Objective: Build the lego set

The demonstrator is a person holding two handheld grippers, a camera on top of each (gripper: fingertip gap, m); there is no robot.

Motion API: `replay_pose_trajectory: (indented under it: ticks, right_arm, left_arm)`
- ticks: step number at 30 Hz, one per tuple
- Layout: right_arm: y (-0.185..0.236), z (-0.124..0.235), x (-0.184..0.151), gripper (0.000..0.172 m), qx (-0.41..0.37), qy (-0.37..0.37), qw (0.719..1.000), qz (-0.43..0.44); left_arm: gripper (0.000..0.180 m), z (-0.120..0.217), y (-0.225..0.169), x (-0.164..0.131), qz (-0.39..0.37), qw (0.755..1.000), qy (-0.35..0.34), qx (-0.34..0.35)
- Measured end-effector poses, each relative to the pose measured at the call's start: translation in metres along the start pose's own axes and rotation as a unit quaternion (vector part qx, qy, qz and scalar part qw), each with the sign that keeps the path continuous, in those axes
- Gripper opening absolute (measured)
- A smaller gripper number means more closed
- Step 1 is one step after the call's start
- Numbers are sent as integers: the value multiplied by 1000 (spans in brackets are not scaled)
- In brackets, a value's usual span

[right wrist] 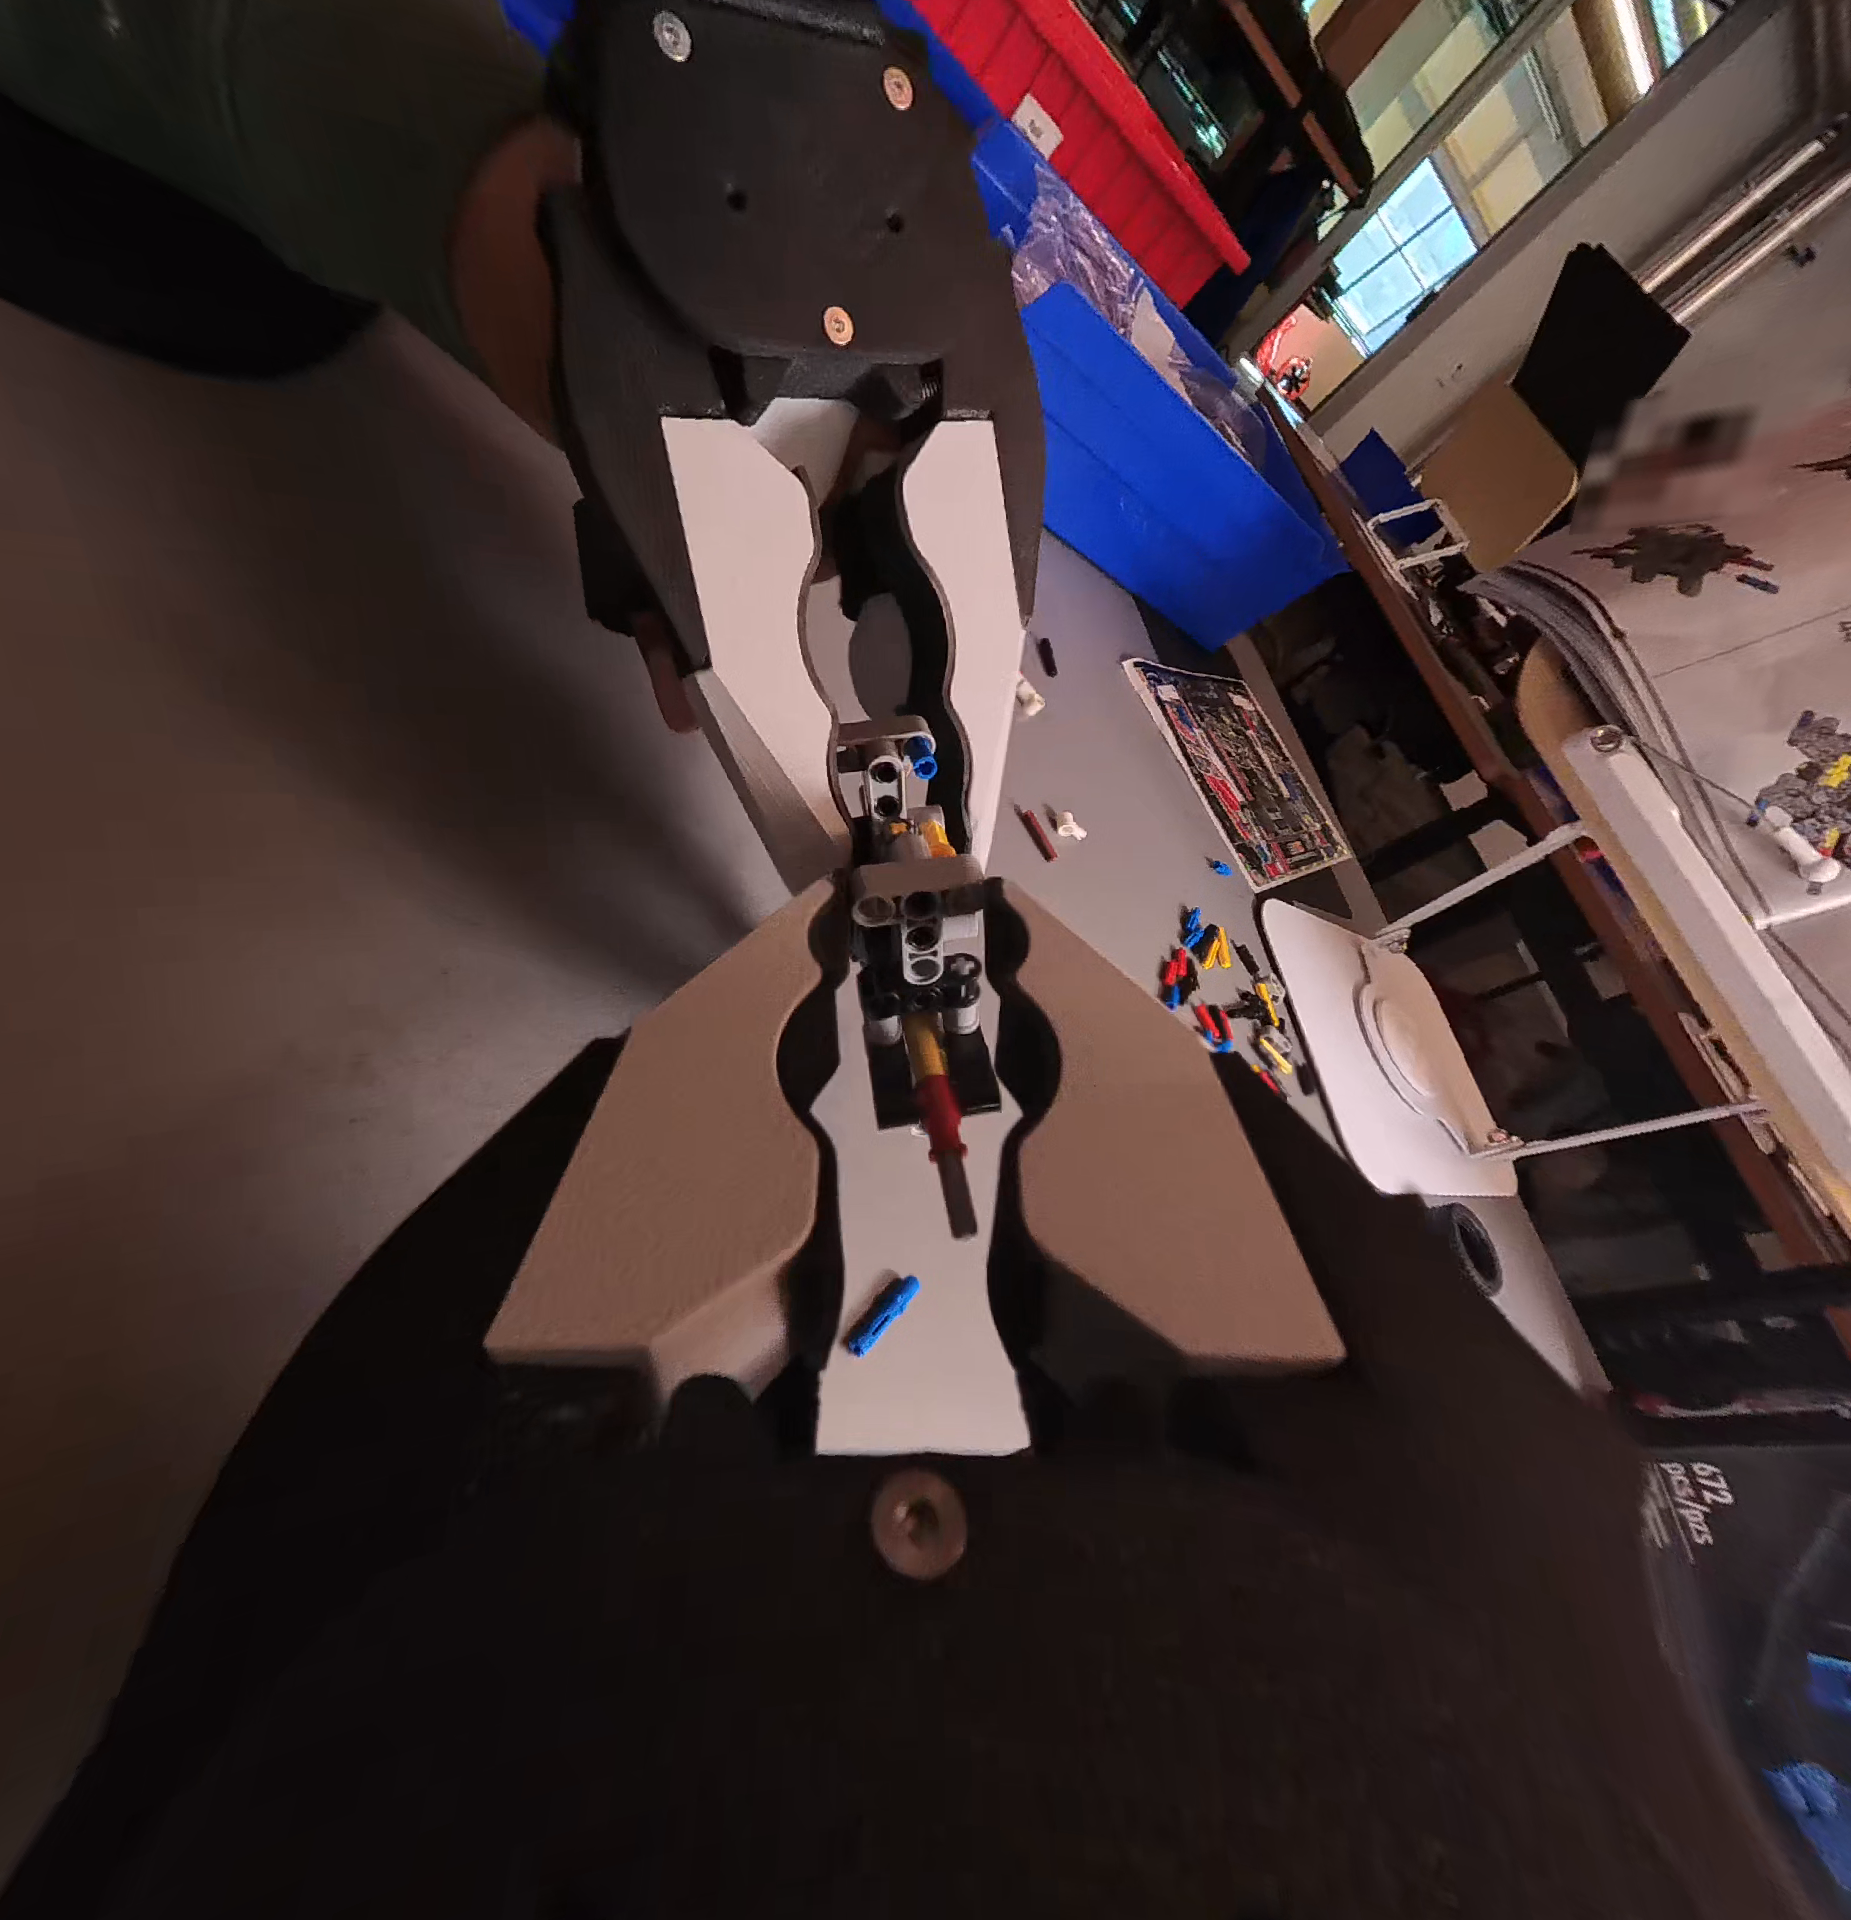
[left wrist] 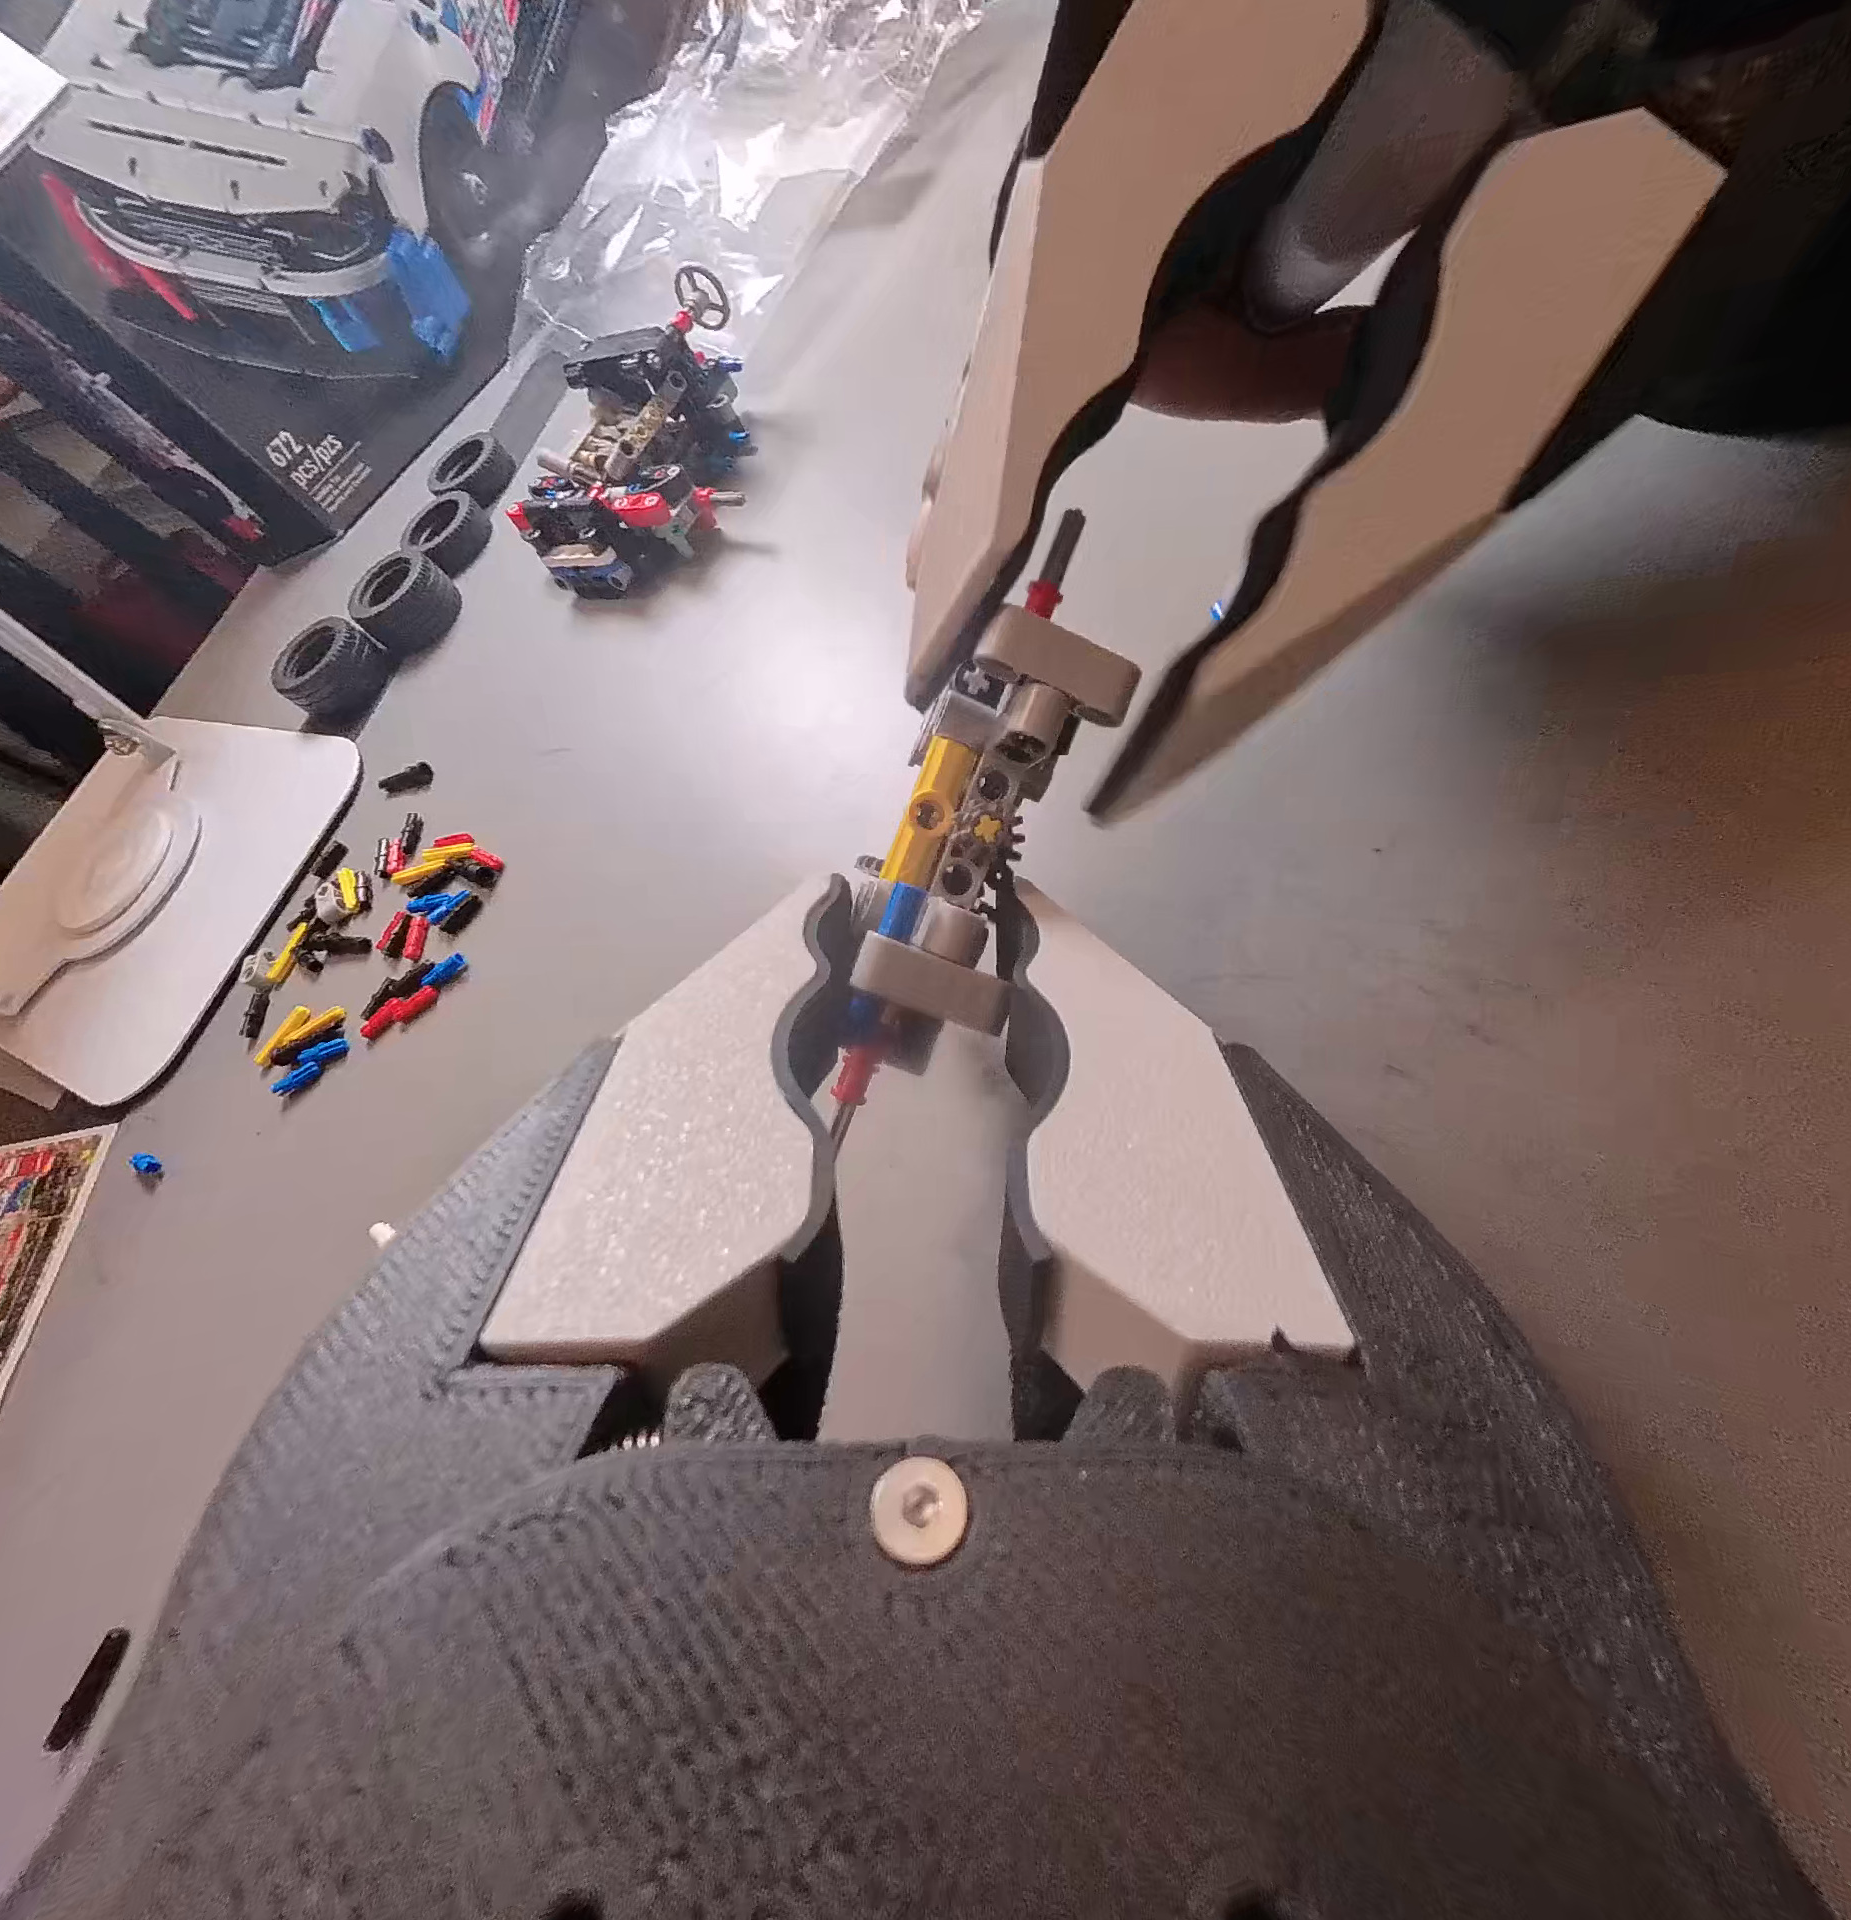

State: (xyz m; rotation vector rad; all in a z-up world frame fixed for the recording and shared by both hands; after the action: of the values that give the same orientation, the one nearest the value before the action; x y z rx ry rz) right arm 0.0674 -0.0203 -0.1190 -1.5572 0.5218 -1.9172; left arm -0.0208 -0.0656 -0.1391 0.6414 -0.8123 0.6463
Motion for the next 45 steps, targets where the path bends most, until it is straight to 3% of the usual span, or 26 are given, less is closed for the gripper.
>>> replay_pose_trajectory:
  ticks: [5,9,12,15,22,28,37,41,45]
  right_arm:
    - [-5,8,-6,23,28,-29,996,-78]
    - [-10,16,-5,23,49,-74,986,-143]
    - [-14,22,-3,23,69,-106,975,-185]
    - [-17,27,3,23,87,-146,958,-232]
    - [-21,28,8,23,107,-188,928,-302]
    - [-29,26,-4,23,98,-167,924,-329]
    - [-27,20,-23,24,91,-95,943,-307]
    - [-32,19,-24,34,31,-55,969,-238]
    - [-27,15,-4,41,-19,-23,990,-135]
  left_arm:
    - [25,5,-3,4,-2,999,-42,-27]
    - [27,12,-6,9,11,990,-114,-77]
    - [53,15,-5,10,68,975,-159,-139]
    - [61,13,-8,9,86,965,-175,-174]
    - [23,6,-21,18,65,966,-187,-169]
    - [23,17,-7,17,70,969,-195,-137]
    - [23,17,-1,11,31,985,-143,-95]
    - [22,15,3,6,8,995,-81,-51]
    - [23,10,7,2,-14,1000,8,9]
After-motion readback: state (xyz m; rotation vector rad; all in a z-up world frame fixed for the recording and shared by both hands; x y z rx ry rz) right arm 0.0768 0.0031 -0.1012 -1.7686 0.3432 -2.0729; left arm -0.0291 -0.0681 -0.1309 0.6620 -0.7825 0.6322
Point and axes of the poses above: each gripper's, where its closed fingertips meet, z back along the fingers, x out of its top, y = z × x across the jaws, the point moved 6 cm from there along z, back along the fingers, and after that the axes turned 8 degrees about -x, right-handed, at the moved point
